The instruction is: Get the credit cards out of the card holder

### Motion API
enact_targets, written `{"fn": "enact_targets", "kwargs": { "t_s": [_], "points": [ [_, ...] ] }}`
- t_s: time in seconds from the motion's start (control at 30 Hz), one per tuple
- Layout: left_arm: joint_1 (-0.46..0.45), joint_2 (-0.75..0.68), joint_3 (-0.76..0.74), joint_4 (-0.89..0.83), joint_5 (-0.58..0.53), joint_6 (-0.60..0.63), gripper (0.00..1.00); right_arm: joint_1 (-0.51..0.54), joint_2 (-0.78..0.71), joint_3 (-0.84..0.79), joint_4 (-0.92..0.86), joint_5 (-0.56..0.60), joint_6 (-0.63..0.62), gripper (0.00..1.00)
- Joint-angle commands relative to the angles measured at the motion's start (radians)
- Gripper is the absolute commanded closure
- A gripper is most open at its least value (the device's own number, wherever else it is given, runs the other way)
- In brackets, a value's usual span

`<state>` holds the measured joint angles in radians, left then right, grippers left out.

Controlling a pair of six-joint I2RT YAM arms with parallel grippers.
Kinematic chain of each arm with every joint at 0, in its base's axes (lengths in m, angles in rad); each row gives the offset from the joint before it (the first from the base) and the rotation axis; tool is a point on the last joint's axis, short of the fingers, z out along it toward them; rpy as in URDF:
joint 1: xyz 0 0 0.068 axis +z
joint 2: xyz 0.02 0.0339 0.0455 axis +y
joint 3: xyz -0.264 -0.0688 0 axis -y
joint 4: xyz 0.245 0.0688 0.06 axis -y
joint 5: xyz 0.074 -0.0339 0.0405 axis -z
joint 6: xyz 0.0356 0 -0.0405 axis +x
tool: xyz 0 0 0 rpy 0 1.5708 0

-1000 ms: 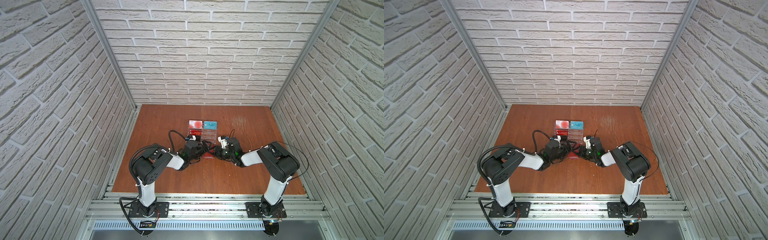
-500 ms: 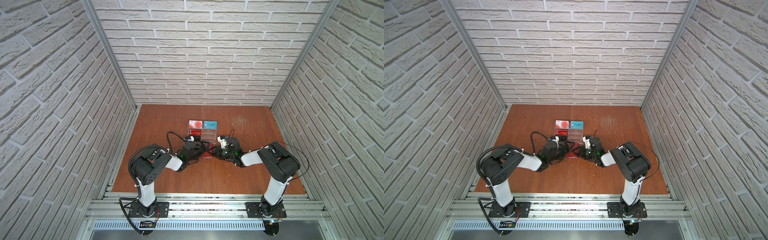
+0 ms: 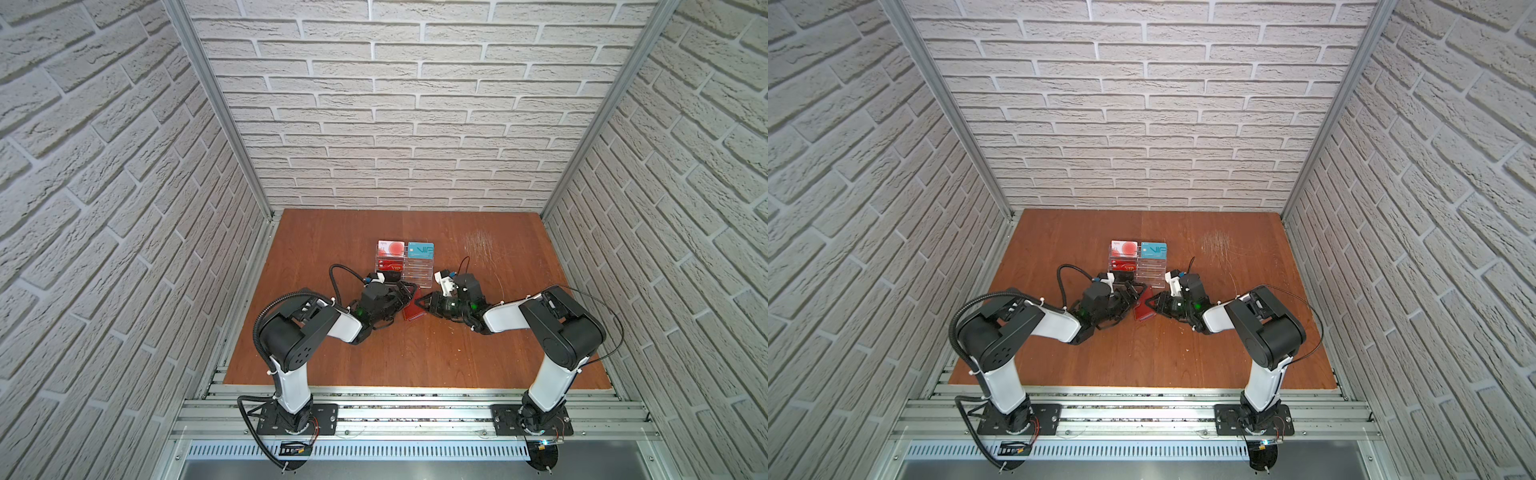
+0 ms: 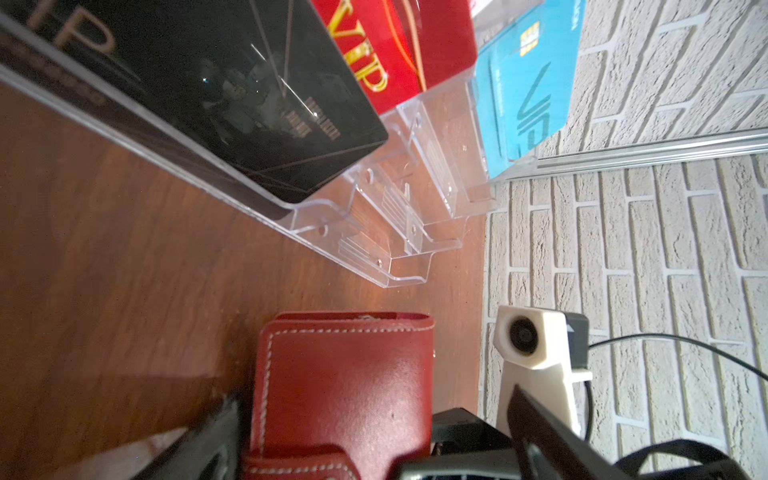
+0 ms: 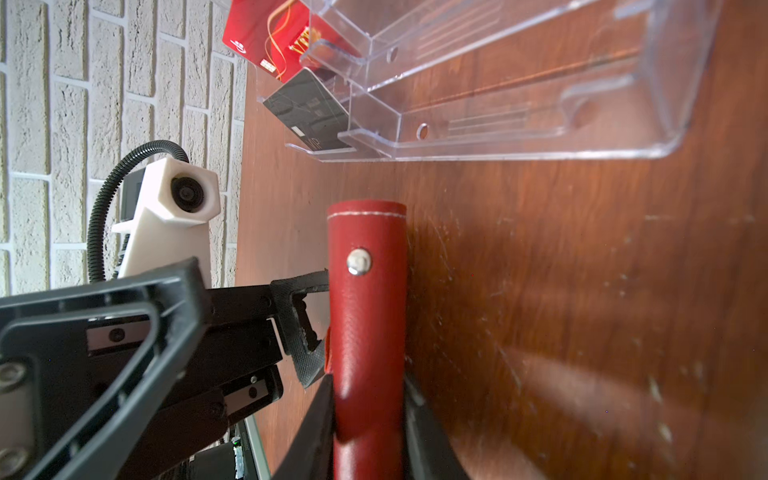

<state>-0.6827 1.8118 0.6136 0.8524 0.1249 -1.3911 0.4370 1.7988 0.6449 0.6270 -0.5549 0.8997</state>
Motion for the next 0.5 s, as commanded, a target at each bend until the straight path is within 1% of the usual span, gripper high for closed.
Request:
{"fn": "enact_targets", "kwargs": {
  "t_s": [0.0, 0.1, 0.17, 0.27, 0.3, 0.37, 0.47],
  "points": [
    [0.011, -0.015, -0.023, -0.014, 0.0, 0.002, 0.02, 0.011, -0.031, 0.015, 0.001, -0.011, -0.028, 0.77],
    [0.012, -0.018, -0.025, -0.018, 0.004, 0.006, 0.02, 0.011, -0.027, 0.024, -0.002, -0.014, -0.028, 0.82],
    [0.014, -0.019, -0.028, -0.02, 0.004, 0.006, 0.02, 0.013, -0.025, 0.026, -0.003, -0.017, -0.027, 0.84],
    [0.032, -0.036, -0.036, -0.024, 0.019, 0.012, 0.02, 0.013, -0.035, 0.024, -0.003, -0.009, -0.024, 0.93],
    [0.043, -0.051, -0.041, -0.035, 0.026, 0.02, 0.02, 0.012, -0.046, 0.023, -0.014, -0.001, -0.029, 0.93],
    [0.06, -0.094, -0.04, -0.095, 0.042, 0.055, 0.02, 0.012, -0.074, 0.036, -0.067, 0.012, -0.06, 0.93],
    [0.066, -0.17, -0.002, -0.272, 0.049, 0.149, 0.02, 0.012, -0.128, 0.06, -0.181, 0.052, -0.129, 0.94]
  ]
}}
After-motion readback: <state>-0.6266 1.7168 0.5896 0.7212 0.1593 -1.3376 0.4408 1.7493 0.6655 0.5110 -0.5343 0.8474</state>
